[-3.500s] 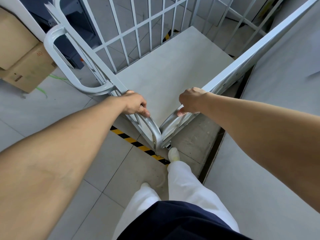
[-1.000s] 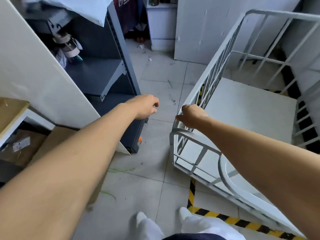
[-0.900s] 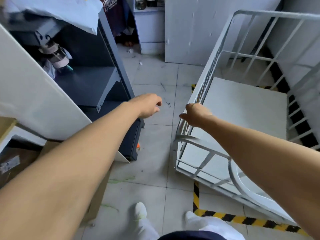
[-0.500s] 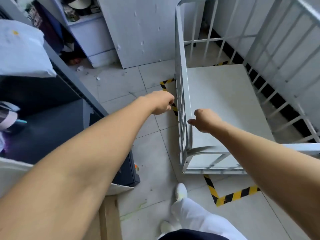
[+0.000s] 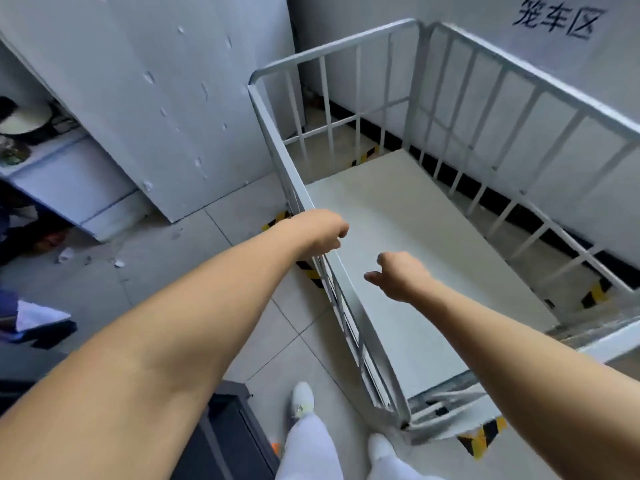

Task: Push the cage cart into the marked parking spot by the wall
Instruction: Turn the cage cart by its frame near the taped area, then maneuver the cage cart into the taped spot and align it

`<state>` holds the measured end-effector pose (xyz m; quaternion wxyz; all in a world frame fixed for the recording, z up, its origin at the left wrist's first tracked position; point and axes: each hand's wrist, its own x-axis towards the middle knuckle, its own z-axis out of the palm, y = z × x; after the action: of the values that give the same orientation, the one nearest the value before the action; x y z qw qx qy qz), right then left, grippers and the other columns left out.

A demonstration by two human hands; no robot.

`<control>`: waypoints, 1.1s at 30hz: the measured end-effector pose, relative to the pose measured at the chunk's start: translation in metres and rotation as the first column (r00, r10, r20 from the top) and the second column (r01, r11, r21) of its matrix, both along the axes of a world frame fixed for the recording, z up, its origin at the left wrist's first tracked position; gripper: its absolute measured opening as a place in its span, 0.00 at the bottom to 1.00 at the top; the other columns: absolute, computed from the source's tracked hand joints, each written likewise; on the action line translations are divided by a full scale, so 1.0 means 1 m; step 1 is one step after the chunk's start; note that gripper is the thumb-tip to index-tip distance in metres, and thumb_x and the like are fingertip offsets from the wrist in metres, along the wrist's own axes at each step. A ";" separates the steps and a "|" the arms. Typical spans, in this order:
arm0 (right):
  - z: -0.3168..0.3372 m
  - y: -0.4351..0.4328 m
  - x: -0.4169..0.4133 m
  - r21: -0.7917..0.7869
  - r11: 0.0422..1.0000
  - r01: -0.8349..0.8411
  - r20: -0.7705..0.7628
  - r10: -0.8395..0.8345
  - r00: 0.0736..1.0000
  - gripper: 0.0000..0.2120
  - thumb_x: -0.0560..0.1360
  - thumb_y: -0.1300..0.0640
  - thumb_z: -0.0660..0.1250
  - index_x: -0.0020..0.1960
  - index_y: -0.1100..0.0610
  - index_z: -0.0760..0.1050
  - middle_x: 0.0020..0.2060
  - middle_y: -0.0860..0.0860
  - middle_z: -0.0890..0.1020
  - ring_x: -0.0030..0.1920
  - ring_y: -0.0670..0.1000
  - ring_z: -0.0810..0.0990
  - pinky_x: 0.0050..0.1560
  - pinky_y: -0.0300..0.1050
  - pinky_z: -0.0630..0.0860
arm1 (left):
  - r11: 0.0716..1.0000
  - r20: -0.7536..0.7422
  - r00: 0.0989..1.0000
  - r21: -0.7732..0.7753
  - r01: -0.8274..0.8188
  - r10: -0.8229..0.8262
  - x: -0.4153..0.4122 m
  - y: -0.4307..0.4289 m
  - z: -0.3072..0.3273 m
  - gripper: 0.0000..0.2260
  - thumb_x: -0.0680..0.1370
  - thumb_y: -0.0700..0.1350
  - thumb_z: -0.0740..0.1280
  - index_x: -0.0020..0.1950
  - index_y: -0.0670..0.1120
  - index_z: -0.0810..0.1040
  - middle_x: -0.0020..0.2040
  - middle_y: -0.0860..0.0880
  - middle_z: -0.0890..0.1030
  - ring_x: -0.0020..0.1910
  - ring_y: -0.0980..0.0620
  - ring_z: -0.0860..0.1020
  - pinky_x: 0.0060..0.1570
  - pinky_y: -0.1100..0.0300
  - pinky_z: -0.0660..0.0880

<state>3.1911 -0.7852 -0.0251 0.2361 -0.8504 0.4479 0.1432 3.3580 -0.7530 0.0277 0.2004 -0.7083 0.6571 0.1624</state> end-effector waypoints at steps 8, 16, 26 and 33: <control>-0.011 -0.056 0.051 0.038 0.951 0.307 -0.051 -0.305 0.951 0.21 0.79 0.44 0.60 0.60 0.60 0.73 0.57 0.59 0.79 0.59 0.60 0.78 0.50 0.48 0.74 | 0.945 -0.003 0.947 0.065 0.321 -0.322 0.072 -0.114 -0.020 0.15 0.82 0.45 0.60 0.67 0.45 0.72 0.64 0.44 0.76 0.62 0.42 0.74 0.59 0.50 0.73; -0.001 -0.096 0.081 0.058 0.874 0.483 -0.075 -0.479 0.875 0.21 0.79 0.44 0.60 0.63 0.58 0.73 0.60 0.57 0.78 0.60 0.60 0.77 0.55 0.49 0.75 | 0.883 -0.047 0.886 0.076 0.464 -0.461 0.095 -0.183 -0.016 0.15 0.82 0.45 0.60 0.68 0.44 0.72 0.65 0.45 0.75 0.63 0.43 0.74 0.60 0.51 0.73; -0.017 -0.121 0.083 0.086 0.738 0.669 -0.128 -0.658 0.742 0.21 0.78 0.44 0.62 0.59 0.60 0.75 0.57 0.58 0.80 0.58 0.60 0.78 0.51 0.48 0.74 | 0.748 -0.114 0.750 0.069 0.660 -0.651 0.079 -0.233 -0.039 0.14 0.81 0.47 0.62 0.66 0.46 0.74 0.64 0.45 0.75 0.62 0.42 0.74 0.59 0.52 0.72; -0.019 -0.102 0.124 0.109 0.460 0.881 -0.127 -0.873 0.471 0.25 0.76 0.41 0.63 0.64 0.58 0.74 0.63 0.56 0.78 0.62 0.60 0.76 0.62 0.55 0.75 | 0.468 -0.156 0.464 0.014 0.884 -0.872 0.095 -0.268 -0.034 0.14 0.81 0.49 0.62 0.65 0.46 0.74 0.64 0.45 0.76 0.62 0.43 0.75 0.57 0.54 0.71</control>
<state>3.3150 -0.8874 -0.0439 0.3309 -0.4737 0.8140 0.0595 3.4527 -1.0213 -0.0067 0.2460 -0.2481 0.9304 0.1112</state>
